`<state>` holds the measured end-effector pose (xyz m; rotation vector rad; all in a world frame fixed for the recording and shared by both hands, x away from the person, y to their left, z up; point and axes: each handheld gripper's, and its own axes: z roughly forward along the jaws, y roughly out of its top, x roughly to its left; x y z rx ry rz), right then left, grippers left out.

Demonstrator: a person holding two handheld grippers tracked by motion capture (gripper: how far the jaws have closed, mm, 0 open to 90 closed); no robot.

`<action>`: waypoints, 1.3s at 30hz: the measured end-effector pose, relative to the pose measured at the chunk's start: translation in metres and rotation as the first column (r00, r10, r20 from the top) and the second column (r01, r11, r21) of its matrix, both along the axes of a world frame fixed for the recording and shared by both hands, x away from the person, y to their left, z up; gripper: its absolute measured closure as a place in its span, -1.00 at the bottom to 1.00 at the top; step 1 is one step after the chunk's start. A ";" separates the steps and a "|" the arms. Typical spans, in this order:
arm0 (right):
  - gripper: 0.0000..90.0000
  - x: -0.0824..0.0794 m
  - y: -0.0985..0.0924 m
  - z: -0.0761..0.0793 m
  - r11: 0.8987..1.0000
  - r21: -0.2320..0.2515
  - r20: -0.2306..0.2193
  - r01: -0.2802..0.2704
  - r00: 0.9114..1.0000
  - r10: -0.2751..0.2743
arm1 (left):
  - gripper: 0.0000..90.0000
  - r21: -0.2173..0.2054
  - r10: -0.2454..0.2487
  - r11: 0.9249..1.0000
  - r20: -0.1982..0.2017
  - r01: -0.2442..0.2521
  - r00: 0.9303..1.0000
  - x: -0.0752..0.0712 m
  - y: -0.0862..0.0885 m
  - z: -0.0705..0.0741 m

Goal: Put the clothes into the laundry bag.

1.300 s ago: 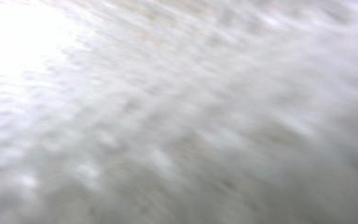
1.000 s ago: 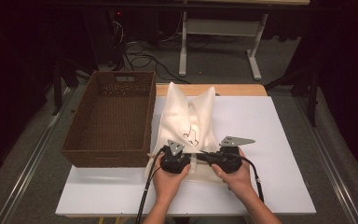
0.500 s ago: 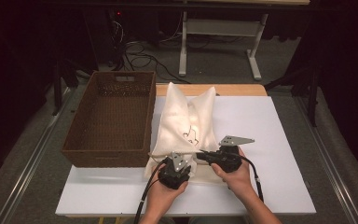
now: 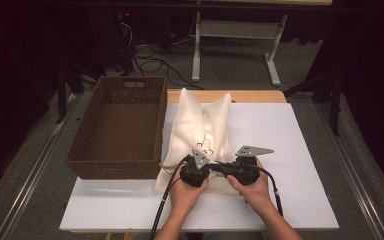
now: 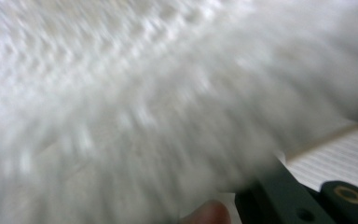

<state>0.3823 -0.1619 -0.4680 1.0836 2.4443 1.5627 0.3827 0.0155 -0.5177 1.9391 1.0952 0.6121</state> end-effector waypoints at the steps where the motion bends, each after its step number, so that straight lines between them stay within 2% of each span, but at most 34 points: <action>1: 0.97 0.000 0.000 0.000 1.000 0.000 0.002 -0.001 1.000 0.001 | 0.83 0.010 0.010 1.000 0.008 -0.011 1.000 0.001 0.000 0.000; 2: 0.97 0.000 0.001 0.000 1.000 -0.001 0.001 -0.001 1.000 0.001 | 0.84 0.007 0.034 0.999 0.015 -0.035 0.999 0.003 0.002 -0.001; 4: 0.97 0.000 0.000 0.000 1.000 -0.007 0.004 -0.003 1.000 0.003 | 0.84 -0.048 0.066 0.997 0.014 -0.065 0.998 0.008 0.010 -0.001; 6: 0.97 0.000 0.000 0.000 1.000 -0.005 -0.001 0.003 1.000 -0.003 | 0.84 -0.099 0.120 0.988 0.011 -0.118 0.993 0.011 0.017 0.000; 7: 0.97 0.000 0.000 0.000 1.000 -0.007 -0.003 0.001 1.000 -0.001 | 0.84 -0.113 0.132 0.985 0.007 -0.130 0.991 0.012 0.019 0.000; 8: 0.97 0.000 0.000 -0.001 1.000 -0.011 -0.002 0.000 1.000 0.000 | 0.84 -0.111 0.130 0.985 0.005 -0.129 0.991 0.013 0.018 -0.001; 11: 0.97 0.000 0.001 -0.002 1.000 -0.022 -0.001 -0.001 1.000 0.001 | 0.80 -0.081 0.084 0.993 -0.014 -0.085 0.996 0.010 0.015 -0.002; 12: 0.97 0.001 0.000 -0.002 1.000 -0.023 -0.003 0.002 1.000 -0.002 | 0.75 -0.090 0.059 0.994 -0.025 -0.061 0.998 0.008 0.017 -0.003; 13: 0.97 0.001 0.000 -0.002 1.000 -0.023 -0.004 0.002 1.000 -0.003 | 0.66 -0.102 0.043 0.994 -0.023 -0.045 0.999 0.007 0.018 -0.003; 16: 0.97 0.002 -0.002 -0.002 1.000 -0.019 -0.003 0.008 1.000 -0.008 | 0.34 -0.166 -0.009 0.986 -0.023 0.005 1.000 -0.002 0.026 -0.002; 19: 0.97 0.003 -0.002 -0.002 1.000 -0.011 -0.002 0.013 1.000 -0.013 | 0.12 -0.165 -0.019 0.986 -0.005 0.018 1.000 -0.017 0.033 0.005; 20: 0.97 0.003 -0.002 -0.002 1.000 -0.011 -0.001 0.014 1.000 -0.014 | 0.04 -0.165 -0.019 0.986 -0.005 0.018 1.000 -0.017 0.033 0.005; 21: 0.97 0.003 -0.002 -0.002 1.000 -0.010 -0.002 0.015 1.000 -0.015 | -0.02 -0.156 -0.029 0.987 -0.021 0.025 0.999 -0.026 0.038 0.008; 23: 0.97 0.004 -0.002 -0.002 1.000 -0.012 -0.004 0.015 1.000 -0.016 | -0.05 -0.167 -0.054 0.985 -0.071 0.041 0.996 -0.032 0.040 0.008; 24: 0.97 0.004 -0.002 -0.002 1.000 -0.012 -0.003 0.013 1.000 -0.013 | -0.06 -0.152 -0.066 0.987 -0.103 0.050 0.992 -0.033 0.039 0.007; 26: 0.97 0.004 -0.001 -0.002 1.000 -0.014 -0.002 0.012 1.000 -0.012 | -0.02 -0.070 -0.052 0.997 -0.143 0.042 0.988 -0.032 0.033 0.002; 27: 0.97 0.004 0.000 -0.002 1.000 -0.013 -0.003 0.015 1.000 -0.015 | 0.03 -0.045 -0.048 0.998 -0.151 0.041 0.987 -0.031 0.030 -0.002; 29: 0.97 0.003 0.000 -0.002 1.000 -0.016 -0.001 0.014 1.000 -0.014 | 0.25 -0.048 -0.049 0.998 -0.156 0.042 0.987 -0.029 0.027 -0.004; 30: 0.97 0.003 0.000 -0.002 1.000 -0.017 0.001 0.013 1.000 -0.013 | 0.38 -0.045 -0.032 0.999 -0.159 0.025 0.987 -0.026 0.023 -0.002; 32: 0.97 0.002 0.000 -0.003 1.000 -0.019 -0.003 0.014 1.000 -0.014 | 0.66 -0.044 -0.005 0.999 -0.189 -0.003 0.982 -0.021 0.019 0.002; 33: 0.97 0.002 0.000 -0.003 1.000 -0.018 -0.005 0.014 1.000 -0.014 | 0.81 -0.026 0.002 1.000 -0.177 -0.006 0.984 -0.019 0.016 0.004; 35: 0.97 0.002 0.000 -0.003 1.000 -0.014 -0.007 0.015 1.000 -0.015 | 0.88 0.002 -0.006 1.000 -0.159 0.007 0.987 -0.016 0.008 0.003; 36: 0.97 0.002 0.001 -0.003 1.000 -0.013 -0.006 0.013 1.000 -0.013 | 0.88 0.002 -0.006 1.000 -0.159 0.007 0.987 -0.016 0.008 0.003; 37: 0.97 0.002 0.001 -0.003 1.000 -0.013 -0.006 0.013 1.000 -0.013 | 0.88 -0.016 -0.023 1.000 -0.132 0.021 0.991 -0.013 0.002 0.003; 39: 0.97 0.001 0.000 -0.003 1.000 -0.020 -0.005 0.014 1.000 -0.014 | 0.89 -0.074 -0.004 0.997 -0.066 -0.001 0.998 -0.006 -0.001 0.006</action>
